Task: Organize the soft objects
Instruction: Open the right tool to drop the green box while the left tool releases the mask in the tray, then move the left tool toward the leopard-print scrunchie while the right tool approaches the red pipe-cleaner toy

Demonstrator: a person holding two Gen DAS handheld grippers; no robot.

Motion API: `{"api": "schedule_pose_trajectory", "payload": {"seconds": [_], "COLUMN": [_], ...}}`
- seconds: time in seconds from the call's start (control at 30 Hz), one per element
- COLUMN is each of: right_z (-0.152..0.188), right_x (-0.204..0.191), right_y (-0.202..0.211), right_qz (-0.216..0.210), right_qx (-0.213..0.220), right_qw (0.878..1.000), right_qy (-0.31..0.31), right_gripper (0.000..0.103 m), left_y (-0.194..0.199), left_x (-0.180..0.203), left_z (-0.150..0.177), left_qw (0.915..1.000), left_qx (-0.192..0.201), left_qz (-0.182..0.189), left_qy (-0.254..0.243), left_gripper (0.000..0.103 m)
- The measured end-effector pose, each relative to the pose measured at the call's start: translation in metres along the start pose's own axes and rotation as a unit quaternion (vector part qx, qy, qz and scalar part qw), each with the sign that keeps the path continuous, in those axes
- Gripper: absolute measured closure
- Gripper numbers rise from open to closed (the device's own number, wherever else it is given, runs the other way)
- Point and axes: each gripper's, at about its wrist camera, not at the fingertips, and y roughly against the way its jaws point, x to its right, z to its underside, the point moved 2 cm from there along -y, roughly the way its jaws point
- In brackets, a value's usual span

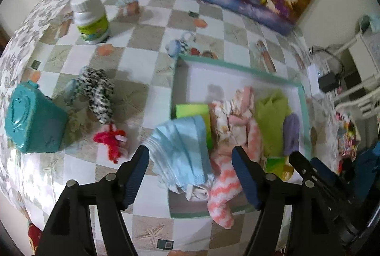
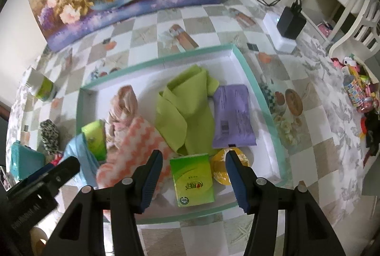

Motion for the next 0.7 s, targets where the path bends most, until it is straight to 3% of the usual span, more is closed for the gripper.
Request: {"api": "schedule_pose_trajectory", "payload": {"seconds": [0.03, 0.1, 0.2, 0.33, 0.7], "right_z": [0.0, -0.002, -0.002, -0.006, -0.007], "right_x": [-0.002, -0.003, -0.005, -0.008, -0.009], "right_y": [0.001, 0.005, 0.007, 0.018, 0.017], "right_qz": [0.0, -0.001, -0.005, 0.004, 0.001], "right_qx": [0.004, 0.012, 0.018, 0.056, 0.057], "right_qw": [1.0, 1.0, 1.0, 0.998, 0.998], "right_qy": [0.001, 0.002, 0.002, 0.007, 0.008], "right_gripper": [0.041, 0.036, 0.026, 0.0, 0.0], "left_y": [0.002, 0.005, 0.006, 0.006, 0.008], "left_x": [-0.003, -0.009, -0.018, -0.027, -0.022], "left_z": [-0.002, -0.005, -0.009, -0.011, -0.011], "left_qw": [1.0, 0.9998, 0.9991, 0.9971, 0.9981], "left_qx": [0.004, 0.01, 0.026, 0.043, 0.04], "left_qz": [-0.002, -0.007, -0.024, -0.057, -0.045], "left_qy": [0.005, 0.013, 0.021, 0.024, 0.015], "left_gripper": [0.028, 0.014, 0.011, 0.003, 0.003]}}
